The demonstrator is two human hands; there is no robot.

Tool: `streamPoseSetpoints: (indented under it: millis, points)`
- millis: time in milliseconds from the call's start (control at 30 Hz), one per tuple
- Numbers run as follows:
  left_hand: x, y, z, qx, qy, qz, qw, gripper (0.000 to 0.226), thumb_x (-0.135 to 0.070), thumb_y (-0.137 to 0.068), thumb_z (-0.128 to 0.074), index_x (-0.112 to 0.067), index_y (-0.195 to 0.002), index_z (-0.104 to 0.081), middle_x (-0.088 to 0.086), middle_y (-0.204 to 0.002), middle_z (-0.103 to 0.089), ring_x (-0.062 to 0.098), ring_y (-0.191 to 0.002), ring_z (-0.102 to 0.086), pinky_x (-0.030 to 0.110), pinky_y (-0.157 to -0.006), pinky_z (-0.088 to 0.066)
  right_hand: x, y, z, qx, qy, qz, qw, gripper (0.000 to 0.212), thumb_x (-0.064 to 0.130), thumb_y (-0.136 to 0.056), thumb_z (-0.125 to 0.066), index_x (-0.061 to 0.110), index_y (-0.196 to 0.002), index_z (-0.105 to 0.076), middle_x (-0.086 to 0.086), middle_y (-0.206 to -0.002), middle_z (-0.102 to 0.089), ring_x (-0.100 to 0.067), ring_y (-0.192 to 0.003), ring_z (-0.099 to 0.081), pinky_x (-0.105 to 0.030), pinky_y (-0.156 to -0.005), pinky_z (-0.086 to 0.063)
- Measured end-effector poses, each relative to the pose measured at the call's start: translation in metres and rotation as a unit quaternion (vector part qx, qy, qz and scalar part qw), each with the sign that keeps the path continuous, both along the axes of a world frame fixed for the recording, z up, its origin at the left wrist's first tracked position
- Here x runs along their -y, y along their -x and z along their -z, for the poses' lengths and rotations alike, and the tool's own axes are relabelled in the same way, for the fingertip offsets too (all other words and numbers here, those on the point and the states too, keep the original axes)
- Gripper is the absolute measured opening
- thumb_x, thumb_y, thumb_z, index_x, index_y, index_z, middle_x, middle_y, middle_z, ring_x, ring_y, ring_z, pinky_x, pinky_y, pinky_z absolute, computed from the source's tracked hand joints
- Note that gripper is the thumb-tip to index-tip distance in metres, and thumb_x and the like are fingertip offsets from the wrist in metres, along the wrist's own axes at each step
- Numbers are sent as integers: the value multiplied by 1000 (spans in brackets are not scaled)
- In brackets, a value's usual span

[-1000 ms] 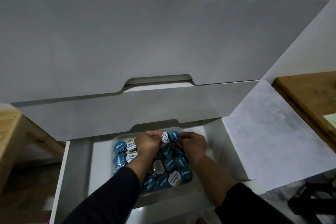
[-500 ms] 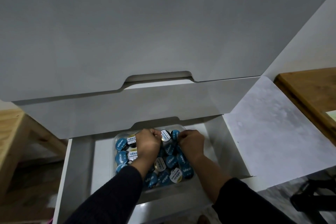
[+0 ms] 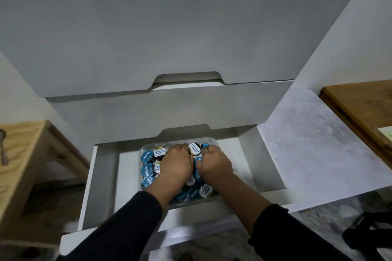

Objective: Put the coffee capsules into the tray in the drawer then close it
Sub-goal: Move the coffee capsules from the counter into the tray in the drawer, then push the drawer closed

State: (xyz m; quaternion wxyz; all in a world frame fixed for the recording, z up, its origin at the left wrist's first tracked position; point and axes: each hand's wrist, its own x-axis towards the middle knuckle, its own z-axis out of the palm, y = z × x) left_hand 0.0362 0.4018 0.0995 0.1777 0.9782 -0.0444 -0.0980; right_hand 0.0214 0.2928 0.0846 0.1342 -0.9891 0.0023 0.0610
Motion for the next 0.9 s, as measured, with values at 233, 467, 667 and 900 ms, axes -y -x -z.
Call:
streamPoseSetpoints:
  millis: [233,467,667,900]
  points:
    - [-12,41,-26,96,-92,-5,991,41,-30,-98,-33,-5,-130,-42,13,-131,-50,25,-122,-44,30,-102,-34,-1,27,-18,154,65,-58,984,28,28,-60,-79,4,-71,-70,-11,-68,-69,-24,-69,-67,-27,-65,-56]
    - [-26,116,-42,250,44,-108,961,46,-36,-92,-41,-4,-124,-52,16,-122,-57,31,-117,-50,37,-99,-42,15,79,-44,193,-3,-59,979,47,32,-92,-41,-2,-120,-54,-19,-120,-58,-32,-117,-50,-36,-103,-39]
    - [-26,207,-24,317,111,-185,924,53,-29,-91,-52,-2,-135,-38,18,-136,-46,32,-131,-38,39,-110,-32,26,156,-26,244,-83,-8,966,55,36,-87,-42,-2,-126,-49,-19,-129,-55,-34,-128,-44,-43,-105,-37]
    - [-23,256,29,281,181,-283,899,83,-39,-90,-50,-9,-147,1,10,-158,3,21,-146,5,26,-112,-3,18,218,22,231,-161,93,955,74,42,-92,-44,5,-146,-11,-12,-157,-7,-24,-145,-4,-39,-118,-17]
